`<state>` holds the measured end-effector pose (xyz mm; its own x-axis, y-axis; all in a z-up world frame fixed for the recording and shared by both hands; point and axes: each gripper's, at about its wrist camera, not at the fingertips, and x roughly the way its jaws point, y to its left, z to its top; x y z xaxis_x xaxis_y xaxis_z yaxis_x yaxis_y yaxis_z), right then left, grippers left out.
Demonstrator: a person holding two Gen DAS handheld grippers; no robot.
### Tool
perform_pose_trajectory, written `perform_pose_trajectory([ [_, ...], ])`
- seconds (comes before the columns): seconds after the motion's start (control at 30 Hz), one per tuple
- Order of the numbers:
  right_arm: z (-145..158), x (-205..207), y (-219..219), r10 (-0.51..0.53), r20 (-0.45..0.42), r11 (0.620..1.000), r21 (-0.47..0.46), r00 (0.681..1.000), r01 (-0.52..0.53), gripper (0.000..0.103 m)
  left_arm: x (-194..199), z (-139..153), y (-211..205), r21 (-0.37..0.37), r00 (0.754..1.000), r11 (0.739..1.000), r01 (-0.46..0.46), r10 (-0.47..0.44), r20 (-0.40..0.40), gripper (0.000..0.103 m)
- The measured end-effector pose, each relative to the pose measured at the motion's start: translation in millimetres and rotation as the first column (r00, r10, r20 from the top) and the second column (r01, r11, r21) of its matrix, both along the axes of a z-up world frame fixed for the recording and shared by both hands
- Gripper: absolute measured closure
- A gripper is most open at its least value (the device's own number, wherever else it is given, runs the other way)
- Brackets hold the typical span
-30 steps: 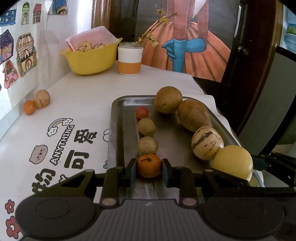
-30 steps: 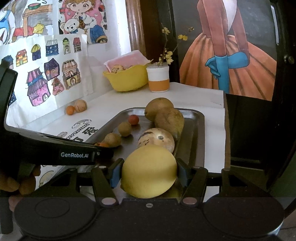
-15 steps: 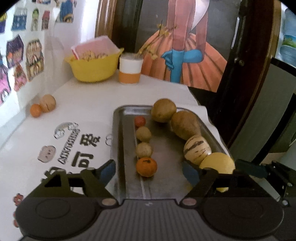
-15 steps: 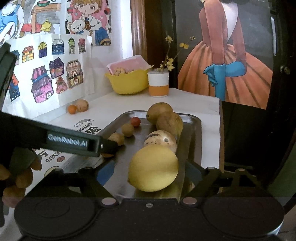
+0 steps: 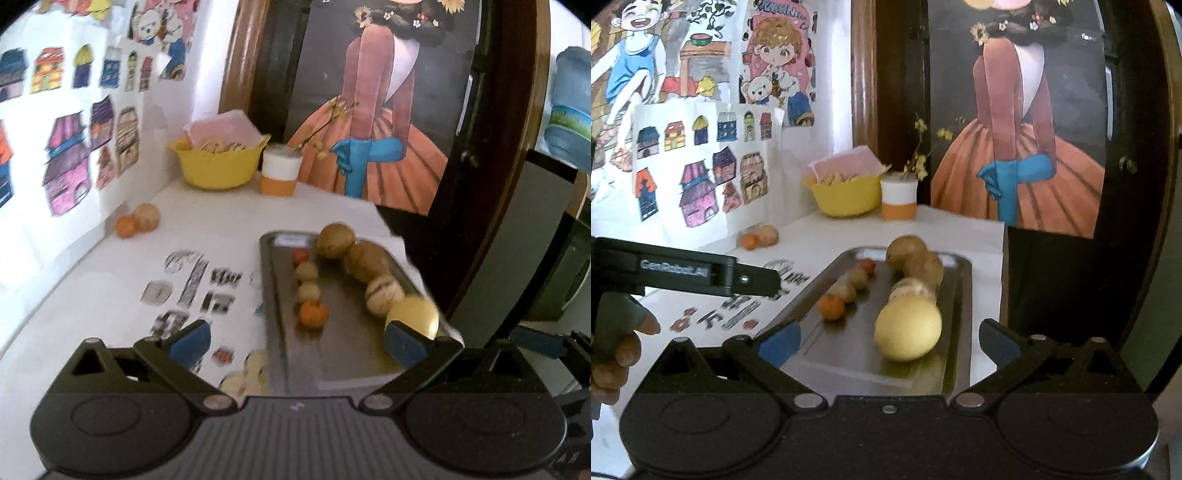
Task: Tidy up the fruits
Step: 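Withdraw both open tools from the tray toward the last fruits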
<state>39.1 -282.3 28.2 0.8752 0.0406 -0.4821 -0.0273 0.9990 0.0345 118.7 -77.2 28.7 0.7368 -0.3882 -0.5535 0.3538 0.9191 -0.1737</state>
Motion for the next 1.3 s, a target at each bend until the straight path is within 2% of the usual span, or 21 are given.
perform_pose_trajectory([
  [0.13,-3.1,-17.7,4.0,0.033,-0.083,0.996,0.084,0.996,-0.026,0.001,-21.3,-6.9,19.7,0.045,0.999,0.999,0.014,-0.012,-0.035,0.001],
  [0.23,-5.9,-27.8,14.7,0.068,-0.125,0.992,0.11,0.99,-0.055,0.001,-35.6,-10.8,38.8,0.072,0.999,0.997,-0.005,0.009,-0.052,0.001],
  [0.4,-6.9,-30.2,41.1,0.156,-0.138,0.981,0.135,0.978,-0.137,0.001,-45.6,-13.8,77.6,0.098,0.988,0.991,-0.093,0.104,-0.111,0.001],
  [0.6,8.4,-10.5,70.8,0.304,-0.134,0.945,0.166,0.943,-0.281,0.001,-44.7,0.8,114.3,0.141,0.975,0.97,-0.198,0.209,-0.071,0.001],
  [0.73,26.6,28.0,80.4,0.416,-0.172,0.892,0.266,0.893,-0.365,0.001,-32.9,15.3,120.9,0.163,0.974,0.963,-0.217,0.224,-0.027,0.001],
  [0.83,49.1,64.3,86.2,0.451,-0.18,0.874,0.289,0.874,-0.391,0.001,-19.1,24.2,123.6,0.125,0.974,0.967,-0.223,0.226,-0.012,0.001],
  [1.03,81.6,147.8,101.4,0.455,-0.205,0.876,0.279,0.867,-0.394,0.001,23.1,30.3,116.6,0.065,0.962,0.962,-0.266,0.261,0.075,0.001],
  [1.1,78.6,178.8,104.0,0.454,-0.224,0.882,0.251,0.862,-0.399,0.001,43.3,26.6,113.1,0.05,0.958,0.958,-0.281,0.277,0.077,0.001],
  [1.2,67.8,229.5,114.2,0.438,-0.264,0.896,0.2,0.859,-0.396,0.001,76.1,15.9,107.9,0.03,0.957,0.957,-0.288,0.287,0.032,0.001],
  [1.3,56.2,277.1,115.0,0.425,-0.286,0.9,0.238,0.859,-0.366,0.001,106.4,4.6,100.4,0.05,0.955,0.954,-0.296,0.295,0.021,0.001],
])
